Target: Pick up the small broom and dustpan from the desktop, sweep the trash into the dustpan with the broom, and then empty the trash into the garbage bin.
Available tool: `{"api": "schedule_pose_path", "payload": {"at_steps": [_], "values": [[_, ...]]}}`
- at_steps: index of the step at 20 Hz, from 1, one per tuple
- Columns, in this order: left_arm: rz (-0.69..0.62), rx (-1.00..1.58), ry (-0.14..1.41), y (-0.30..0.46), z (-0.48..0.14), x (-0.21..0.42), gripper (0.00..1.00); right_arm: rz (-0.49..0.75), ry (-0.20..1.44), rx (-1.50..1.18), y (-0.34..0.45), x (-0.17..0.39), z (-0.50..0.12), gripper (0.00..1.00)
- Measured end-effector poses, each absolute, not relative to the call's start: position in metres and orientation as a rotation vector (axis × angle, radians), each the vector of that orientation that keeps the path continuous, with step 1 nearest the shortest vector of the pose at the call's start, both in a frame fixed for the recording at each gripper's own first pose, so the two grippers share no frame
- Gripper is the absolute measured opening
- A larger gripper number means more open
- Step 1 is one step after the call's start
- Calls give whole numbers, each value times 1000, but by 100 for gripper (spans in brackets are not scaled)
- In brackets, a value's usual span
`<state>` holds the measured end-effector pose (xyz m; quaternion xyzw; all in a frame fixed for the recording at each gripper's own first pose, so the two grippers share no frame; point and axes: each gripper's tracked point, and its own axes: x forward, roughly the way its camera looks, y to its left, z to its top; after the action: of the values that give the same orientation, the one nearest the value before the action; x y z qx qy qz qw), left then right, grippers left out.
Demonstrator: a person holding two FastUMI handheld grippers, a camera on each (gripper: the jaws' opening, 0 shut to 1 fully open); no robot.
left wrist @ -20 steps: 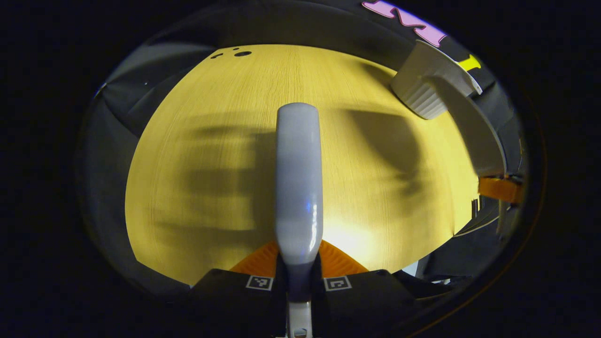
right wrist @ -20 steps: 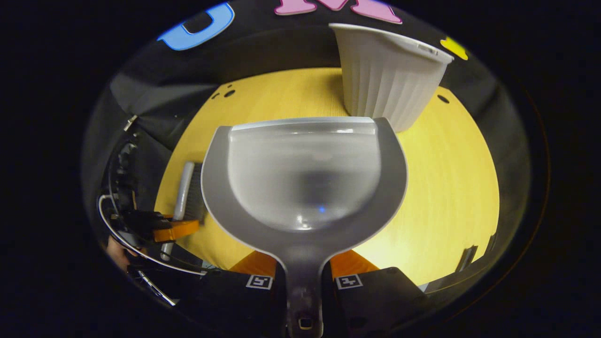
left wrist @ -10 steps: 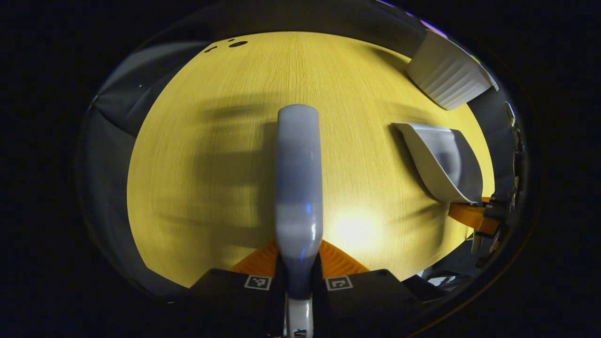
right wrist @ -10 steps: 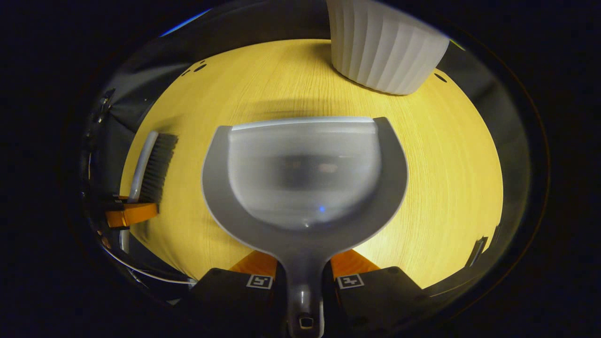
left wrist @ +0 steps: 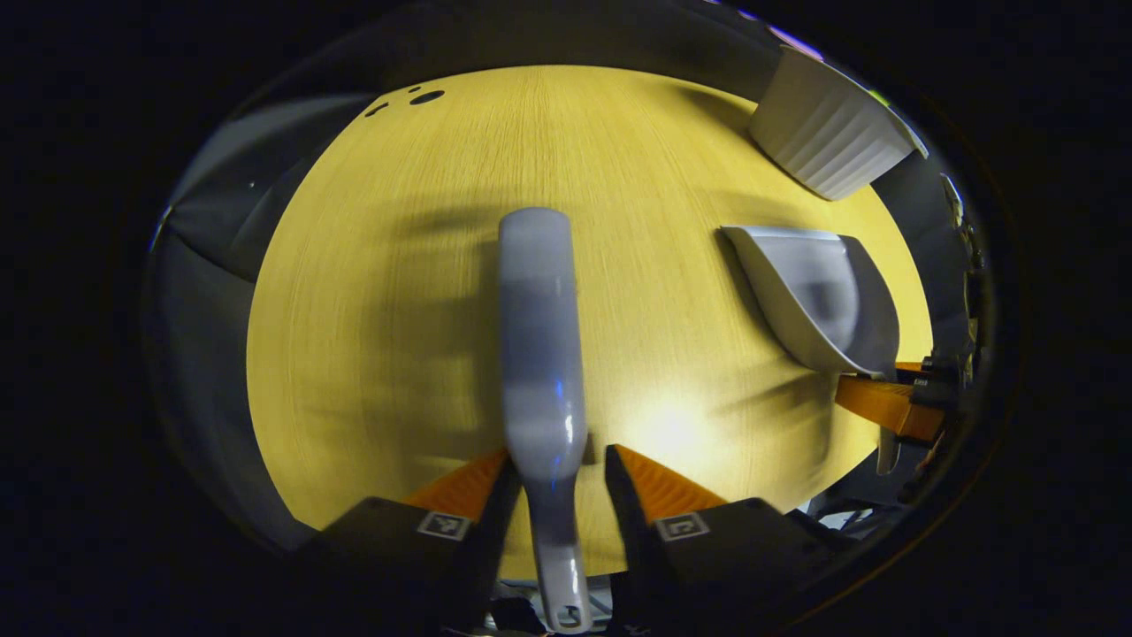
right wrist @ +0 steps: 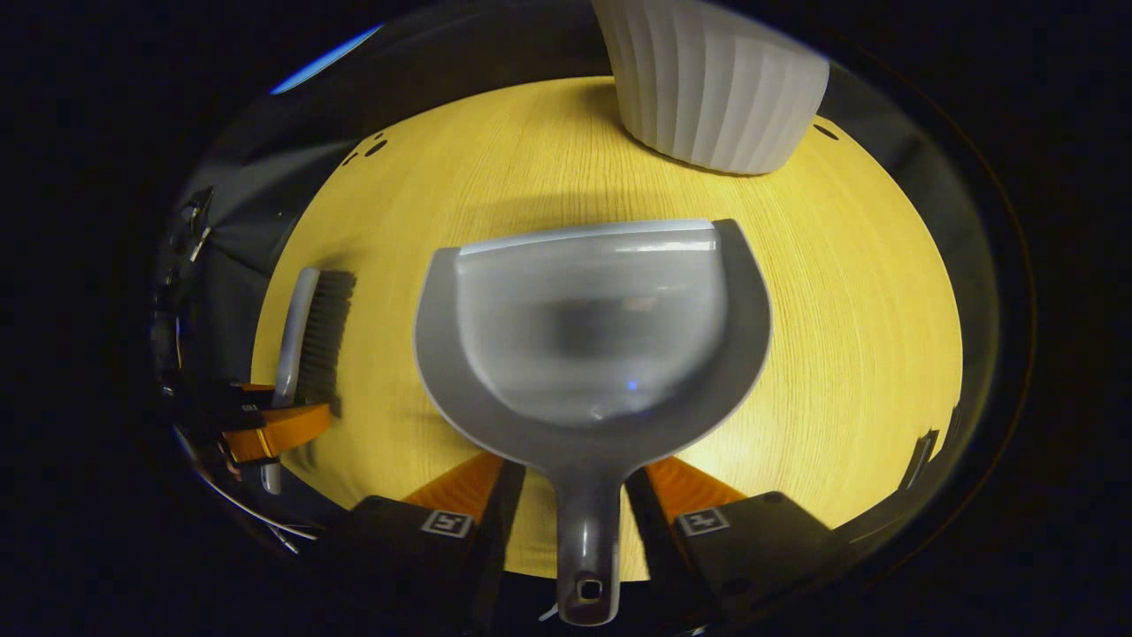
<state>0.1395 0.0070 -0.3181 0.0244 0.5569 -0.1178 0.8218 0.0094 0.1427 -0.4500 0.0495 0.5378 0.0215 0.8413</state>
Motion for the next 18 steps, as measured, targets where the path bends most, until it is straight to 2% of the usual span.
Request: {"api": "schedule_pose_path", "payload": {"at_steps": [1, 2, 3, 8, 11, 15, 18], "values": [[-243, 57, 1173, 9, -313, 140, 77, 48, 1124, 106, 143, 11, -445, 71], [-244, 64, 1158, 8, -308, 137, 89, 53, 1112, 107, 143, 11, -439, 97], [-242, 84, 1133, 9, -301, 136, 100, 57, 1094, 107, 143, 11, -430, 100], [-249, 48, 955, -5, -239, 117, 97, 78, 914, 57, 138, 16, -365, 99], [-244, 35, 774, -10, -188, 112, 96, 100, 781, 41, 139, 17, -316, 99], [-264, -41, 628, -25, -137, 90, 96, 110, 582, 50, 142, 15, -252, 99], [-248, -81, 463, -20, -91, 76, 96, 100, 420, 13, 134, 8, -211, 99]]}}
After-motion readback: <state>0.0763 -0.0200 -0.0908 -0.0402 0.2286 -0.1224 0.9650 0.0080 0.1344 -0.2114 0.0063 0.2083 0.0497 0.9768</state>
